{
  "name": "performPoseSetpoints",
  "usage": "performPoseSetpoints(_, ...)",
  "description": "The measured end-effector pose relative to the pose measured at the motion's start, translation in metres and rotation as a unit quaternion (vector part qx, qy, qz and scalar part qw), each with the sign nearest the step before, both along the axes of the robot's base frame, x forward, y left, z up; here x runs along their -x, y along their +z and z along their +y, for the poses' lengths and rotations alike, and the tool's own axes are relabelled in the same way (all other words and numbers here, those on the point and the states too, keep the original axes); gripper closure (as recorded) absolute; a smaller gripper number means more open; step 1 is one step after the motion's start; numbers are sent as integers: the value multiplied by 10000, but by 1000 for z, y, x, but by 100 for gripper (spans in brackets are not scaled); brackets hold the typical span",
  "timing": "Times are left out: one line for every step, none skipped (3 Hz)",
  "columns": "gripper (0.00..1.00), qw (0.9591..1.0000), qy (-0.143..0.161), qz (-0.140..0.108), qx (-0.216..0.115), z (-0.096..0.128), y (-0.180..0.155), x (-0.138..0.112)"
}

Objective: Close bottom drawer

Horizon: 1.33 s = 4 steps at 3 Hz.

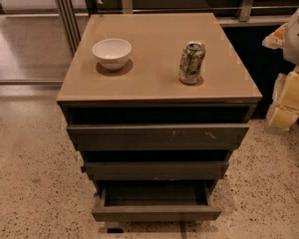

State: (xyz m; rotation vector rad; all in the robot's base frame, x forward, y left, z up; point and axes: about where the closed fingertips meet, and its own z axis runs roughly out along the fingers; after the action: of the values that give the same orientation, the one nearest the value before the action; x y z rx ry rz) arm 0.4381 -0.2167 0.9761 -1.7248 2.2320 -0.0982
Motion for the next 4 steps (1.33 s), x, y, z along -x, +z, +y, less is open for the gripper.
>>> performPoseSetpoints(0, 10000, 0, 0, 0, 0, 0, 0)
performPoseSetpoints(18, 10000, -39, -39, -60, -1, -9, -1)
performPoseSetpoints(42, 9995, -113, -58, -283, -3, -44, -2)
performPoseSetpoints(64, 9977, -123, 121, -663, 0, -113, 0)
